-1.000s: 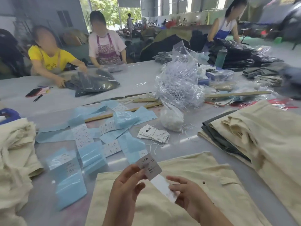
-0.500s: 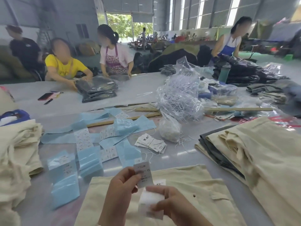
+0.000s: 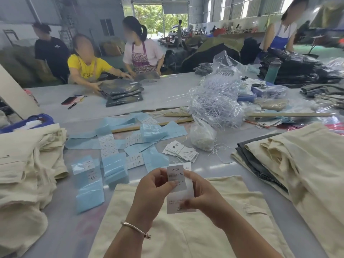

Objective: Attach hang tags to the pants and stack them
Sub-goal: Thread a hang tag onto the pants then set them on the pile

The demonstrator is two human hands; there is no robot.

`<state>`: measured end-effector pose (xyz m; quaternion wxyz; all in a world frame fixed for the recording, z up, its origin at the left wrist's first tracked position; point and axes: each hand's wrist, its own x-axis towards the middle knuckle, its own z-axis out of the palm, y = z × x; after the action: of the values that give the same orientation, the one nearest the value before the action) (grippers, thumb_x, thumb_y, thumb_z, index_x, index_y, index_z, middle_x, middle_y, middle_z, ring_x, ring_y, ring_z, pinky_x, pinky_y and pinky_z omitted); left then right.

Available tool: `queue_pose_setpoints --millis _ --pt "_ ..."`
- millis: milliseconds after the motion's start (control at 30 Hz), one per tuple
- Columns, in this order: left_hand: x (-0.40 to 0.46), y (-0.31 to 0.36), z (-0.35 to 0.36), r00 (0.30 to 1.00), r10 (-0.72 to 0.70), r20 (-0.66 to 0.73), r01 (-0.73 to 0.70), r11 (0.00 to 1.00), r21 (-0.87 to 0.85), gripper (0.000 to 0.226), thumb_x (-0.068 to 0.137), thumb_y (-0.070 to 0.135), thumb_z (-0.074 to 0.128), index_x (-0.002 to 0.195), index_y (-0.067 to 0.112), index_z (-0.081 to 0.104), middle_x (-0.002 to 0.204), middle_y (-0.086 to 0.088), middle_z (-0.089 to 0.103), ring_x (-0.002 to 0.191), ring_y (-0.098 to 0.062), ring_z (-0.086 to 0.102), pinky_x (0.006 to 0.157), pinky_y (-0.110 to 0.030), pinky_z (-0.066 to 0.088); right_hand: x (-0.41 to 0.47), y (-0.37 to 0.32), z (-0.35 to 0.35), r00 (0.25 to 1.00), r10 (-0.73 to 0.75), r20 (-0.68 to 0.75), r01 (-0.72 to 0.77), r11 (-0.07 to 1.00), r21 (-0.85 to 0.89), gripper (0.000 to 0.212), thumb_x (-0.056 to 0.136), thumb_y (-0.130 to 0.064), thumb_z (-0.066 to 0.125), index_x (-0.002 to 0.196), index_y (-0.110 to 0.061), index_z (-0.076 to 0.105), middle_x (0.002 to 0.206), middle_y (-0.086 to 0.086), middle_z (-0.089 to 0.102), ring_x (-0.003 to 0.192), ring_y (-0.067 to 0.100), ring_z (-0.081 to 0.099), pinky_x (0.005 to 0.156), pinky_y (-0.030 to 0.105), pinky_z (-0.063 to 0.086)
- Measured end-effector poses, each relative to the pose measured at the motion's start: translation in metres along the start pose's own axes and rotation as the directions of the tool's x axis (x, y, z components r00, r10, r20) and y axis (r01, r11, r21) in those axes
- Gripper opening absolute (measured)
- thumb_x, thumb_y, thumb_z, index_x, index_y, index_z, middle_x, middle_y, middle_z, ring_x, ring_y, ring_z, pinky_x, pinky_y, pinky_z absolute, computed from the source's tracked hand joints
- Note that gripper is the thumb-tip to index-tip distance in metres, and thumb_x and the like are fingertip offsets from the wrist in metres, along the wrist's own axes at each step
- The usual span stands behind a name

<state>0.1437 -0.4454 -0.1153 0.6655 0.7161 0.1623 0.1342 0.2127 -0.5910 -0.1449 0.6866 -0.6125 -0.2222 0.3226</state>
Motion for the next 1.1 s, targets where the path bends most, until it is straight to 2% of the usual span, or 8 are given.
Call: queue_pose_setpoints --millis 167,333,400,467,600,833,1000,1100 --pt "-0.007 0.005 0.001 0.999 0.040 0.032 -0.042 0.997 0.059 0.017 0.081 -0.006 0.068 0.088 0.010 0.071 0.087 -0.015 0.071 0.079 -0.026 0.062 0.080 -0.045 0.055 -0.007 -0.006 0.001 0.996 -0.058 0.062 0.056 0.998 0.033 0.071 0.065 0.018 0.057 0.128 -0.015 0.055 0.112 0.023 0.064 0.097 0.026 0.062 0.086 0.049 0.051" --pt "-0.014 0.006 0.007 0.997 0.069 0.044 -0.072 0.995 0.074 0.018 0.065 0.016 0.069 0.083 0.012 0.071 0.081 -0.010 0.072 0.074 -0.024 0.062 0.078 -0.048 0.055 -0.012 -0.008 0.003 0.994 -0.094 0.059 0.090 0.993 0.075 0.071 0.063 0.018 0.058 0.127 -0.013 0.053 0.115 0.026 0.063 0.099 0.029 0.063 0.092 0.056 0.049" --pt "-0.015 0.005 0.009 0.995 0.095 0.031 -0.098 0.988 0.116 0.017 0.064 0.019 0.069 0.080 0.015 0.071 0.076 -0.005 0.071 0.070 -0.018 0.061 0.073 -0.042 0.055 -0.013 -0.007 0.003 0.994 -0.098 0.057 0.092 0.991 0.096 0.072 0.064 0.018 0.060 0.128 -0.016 0.051 0.112 0.021 0.066 0.100 0.028 0.065 0.089 0.049 0.053" --pt "-0.015 0.003 0.011 0.990 0.141 0.020 -0.142 0.974 0.179 0.011 0.066 0.019 0.071 0.077 0.017 0.070 0.069 0.003 0.068 0.061 -0.008 0.055 0.063 -0.027 0.050 -0.015 -0.007 0.003 0.995 -0.087 0.040 0.083 0.992 0.095 0.076 0.066 0.019 0.062 0.131 -0.017 0.048 0.113 0.016 0.068 0.102 0.026 0.066 0.089 0.045 0.054" --pt "-0.016 -0.002 0.015 0.971 0.240 0.002 -0.228 0.923 0.311 0.021 0.074 0.003 0.076 0.074 0.022 0.066 0.062 0.014 0.063 0.053 -0.001 0.048 0.054 -0.011 0.038 -0.018 -0.005 0.004 0.997 -0.080 0.003 0.079 0.993 0.088 0.085 0.067 0.019 0.066 0.140 -0.016 0.038 0.119 0.018 0.065 0.110 0.029 0.064 0.095 0.049 0.051" --pt "-0.021 -0.013 0.029 0.917 0.392 -0.078 -0.313 0.826 0.469 0.025 0.073 0.015 0.081 0.082 0.028 0.062 0.077 0.010 0.061 0.064 -0.011 0.051 0.060 -0.020 0.043 -0.024 -0.007 0.003 0.996 -0.082 -0.030 0.084 0.994 0.068 0.085 0.070 0.014 0.071 0.140 -0.017 0.033 0.116 0.008 0.070 0.104 0.023 0.068 0.079 0.033 0.056" --pt "-0.019 -0.015 0.034 0.874 0.462 -0.148 -0.330 0.789 0.518 0.031 0.071 0.022 0.083 0.091 0.032 0.062 0.097 0.013 0.050 0.076 -0.004 0.053 0.058 -0.008 0.040 -0.020 -0.016 0.002 0.992 -0.113 -0.048 0.113 0.993 0.011 0.077 0.076 0.026 0.060 0.134 -0.021 0.042 0.126 0.018 0.060 0.107 0.031 0.066 0.083 0.045 0.057" --pt "-0.015 -0.019 0.032 0.869 0.468 -0.159 -0.323 0.782 0.532 0.031 0.073 0.026 0.082 0.097 0.030 0.063 0.104 0.012 0.049 0.079 0.002 0.053 0.057 -0.007 0.038 -0.017 -0.018 0.002 0.991 -0.128 -0.047 0.128 0.992 -0.006 0.082 0.075 0.025 0.061 0.141 -0.017 0.037 0.127 0.017 0.059 0.111 0.032 0.064 0.086 0.048 0.056"
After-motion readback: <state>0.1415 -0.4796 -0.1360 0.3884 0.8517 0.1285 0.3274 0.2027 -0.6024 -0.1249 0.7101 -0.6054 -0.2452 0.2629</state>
